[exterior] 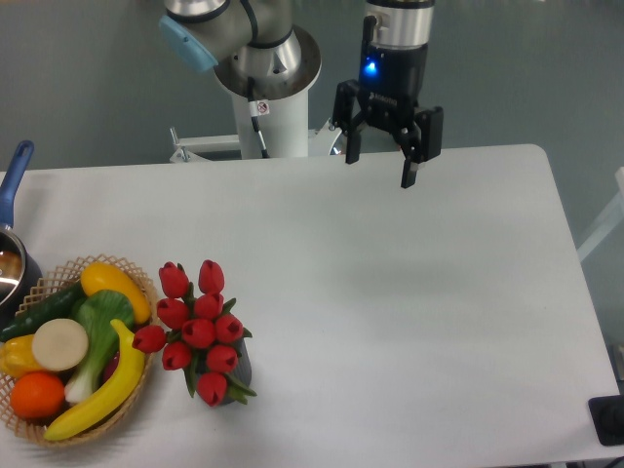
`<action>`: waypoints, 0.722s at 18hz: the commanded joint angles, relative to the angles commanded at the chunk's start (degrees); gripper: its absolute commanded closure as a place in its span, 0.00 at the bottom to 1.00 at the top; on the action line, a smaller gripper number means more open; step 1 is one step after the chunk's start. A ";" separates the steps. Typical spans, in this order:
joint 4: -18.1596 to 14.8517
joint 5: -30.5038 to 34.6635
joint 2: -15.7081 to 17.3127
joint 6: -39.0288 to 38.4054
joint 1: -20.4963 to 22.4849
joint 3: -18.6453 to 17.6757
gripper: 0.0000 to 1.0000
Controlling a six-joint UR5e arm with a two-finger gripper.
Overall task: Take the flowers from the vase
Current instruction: 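Move the open gripper toward the red tulips in the grey vase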
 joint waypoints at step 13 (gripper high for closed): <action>5.18 -5.80 -3.51 -0.70 -4.83 -4.13 0.00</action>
